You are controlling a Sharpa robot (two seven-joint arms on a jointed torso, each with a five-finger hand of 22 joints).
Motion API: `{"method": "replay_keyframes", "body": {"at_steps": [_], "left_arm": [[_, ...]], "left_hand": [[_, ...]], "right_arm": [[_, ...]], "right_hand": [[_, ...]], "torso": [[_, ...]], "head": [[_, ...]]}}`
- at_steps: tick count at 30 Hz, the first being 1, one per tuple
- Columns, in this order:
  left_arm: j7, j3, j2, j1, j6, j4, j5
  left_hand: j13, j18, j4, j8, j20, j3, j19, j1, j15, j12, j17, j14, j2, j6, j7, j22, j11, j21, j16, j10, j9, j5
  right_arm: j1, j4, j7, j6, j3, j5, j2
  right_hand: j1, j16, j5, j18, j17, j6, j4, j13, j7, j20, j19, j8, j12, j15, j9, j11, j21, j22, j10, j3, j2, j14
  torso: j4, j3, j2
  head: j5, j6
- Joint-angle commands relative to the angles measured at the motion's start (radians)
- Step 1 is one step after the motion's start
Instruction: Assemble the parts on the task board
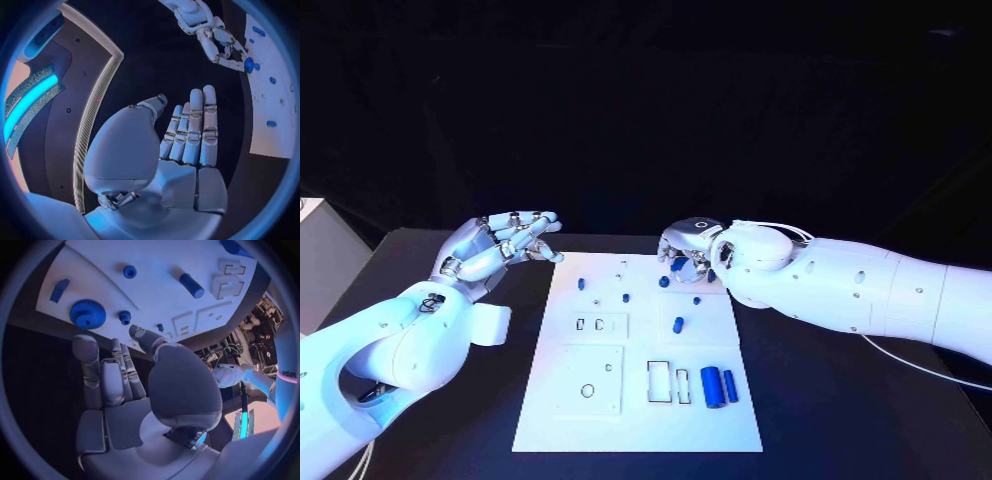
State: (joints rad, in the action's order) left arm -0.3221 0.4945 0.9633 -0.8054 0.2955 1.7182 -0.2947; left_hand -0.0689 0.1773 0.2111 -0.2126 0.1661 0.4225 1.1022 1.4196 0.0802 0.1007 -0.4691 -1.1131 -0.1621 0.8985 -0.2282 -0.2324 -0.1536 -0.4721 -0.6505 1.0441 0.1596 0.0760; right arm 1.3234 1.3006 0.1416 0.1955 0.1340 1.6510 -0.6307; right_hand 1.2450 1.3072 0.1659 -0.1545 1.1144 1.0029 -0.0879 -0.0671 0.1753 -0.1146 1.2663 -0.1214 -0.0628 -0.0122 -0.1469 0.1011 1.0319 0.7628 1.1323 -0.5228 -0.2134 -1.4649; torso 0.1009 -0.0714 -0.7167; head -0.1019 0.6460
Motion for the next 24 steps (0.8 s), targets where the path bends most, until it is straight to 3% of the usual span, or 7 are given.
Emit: {"method": "replay_keyframes", "body": {"at_steps": [1, 4, 12, 24], "left_arm": [[0.0, 0.003, -0.001, 0.003, -0.018, 0.004, -0.014], [0.002, 0.005, -0.001, 0.004, -0.018, 0.005, -0.015], [0.007, 0.006, -0.001, 0.006, -0.018, 0.006, -0.017], [0.011, 0.008, -0.005, 0.008, -0.021, 0.005, -0.019]], "left_hand": [[-0.001, 0.002, 0.001, -0.007, -0.004, 0.005, -0.001, -0.011, -0.004, 0.002, -0.002, 0.004, -0.002, -0.002, 0.005, -0.002, 0.0, -0.008, -0.009, 0.009, 0.001, -0.006], [-0.001, 0.002, 0.001, -0.007, -0.004, 0.005, -0.001, -0.011, -0.004, 0.002, -0.002, 0.004, -0.002, -0.002, 0.005, -0.002, 0.0, -0.008, -0.009, 0.009, 0.001, -0.006], [-0.001, 0.002, 0.001, -0.007, -0.004, 0.005, -0.002, -0.011, -0.005, 0.002, -0.004, 0.005, -0.003, -0.003, 0.005, -0.004, -0.001, -0.011, -0.013, 0.008, 0.002, -0.006], [-0.001, 0.002, 0.001, -0.007, -0.004, 0.005, -0.002, -0.011, -0.005, 0.002, -0.005, 0.006, -0.002, -0.003, 0.005, -0.005, 0.0, -0.013, -0.016, 0.008, 0.002, -0.006]], "right_arm": [[-0.002, 0.003, 0.017, -0.029, 0.0, 0.035, 0.001], [-0.005, 0.003, 0.015, -0.028, 0.0, 0.033, 0.001], [-0.01, 0.007, 0.007, -0.022, 0.0, 0.024, 0.003], [-0.02, -0.015, 0.005, -0.022, 0.0, 0.019, 0.013]], "right_hand": [[-0.001, 0.006, 0.005, 0.012, 0.001, 0.0, 0.002, 0.0, -0.009, 0.002, 0.0, 0.003, 0.002, -0.001, -0.001, 0.002, -0.006, 0.001, -0.005, 0.002, -0.008, -0.029], [0.0, 0.008, 0.005, 0.012, 0.001, 0.002, 0.004, 0.0, -0.01, 0.002, 0.0, 0.002, 0.002, -0.001, -0.002, 0.001, -0.007, 0.0, -0.007, 0.003, -0.006, -0.028], [0.003, 0.014, 0.005, 0.013, 0.007, 0.007, 0.01, -0.002, -0.01, 0.002, 0.004, -0.001, -0.001, -0.001, -0.005, 0.001, -0.004, 0.006, -0.002, 0.004, -0.003, -0.028], [0.011, 0.012, 0.008, 0.01, -0.002, 0.012, 0.014, -0.002, -0.008, 0.002, -0.001, -0.003, 0.0, -0.001, -0.008, 0.002, -0.015, -0.007, 0.0, 0.0, 0.002, -0.025]], "torso": [[0.0059, 0.0005, -0.008], [0.0089, -0.0004, -0.009], [0.0077, -0.0012, -0.023], [0.0145, -0.0021, -0.038]], "head": [[-0.004, 0.0], [-0.005, 0.0], [-0.003, -0.009], [-0.005, -0.018]]}}
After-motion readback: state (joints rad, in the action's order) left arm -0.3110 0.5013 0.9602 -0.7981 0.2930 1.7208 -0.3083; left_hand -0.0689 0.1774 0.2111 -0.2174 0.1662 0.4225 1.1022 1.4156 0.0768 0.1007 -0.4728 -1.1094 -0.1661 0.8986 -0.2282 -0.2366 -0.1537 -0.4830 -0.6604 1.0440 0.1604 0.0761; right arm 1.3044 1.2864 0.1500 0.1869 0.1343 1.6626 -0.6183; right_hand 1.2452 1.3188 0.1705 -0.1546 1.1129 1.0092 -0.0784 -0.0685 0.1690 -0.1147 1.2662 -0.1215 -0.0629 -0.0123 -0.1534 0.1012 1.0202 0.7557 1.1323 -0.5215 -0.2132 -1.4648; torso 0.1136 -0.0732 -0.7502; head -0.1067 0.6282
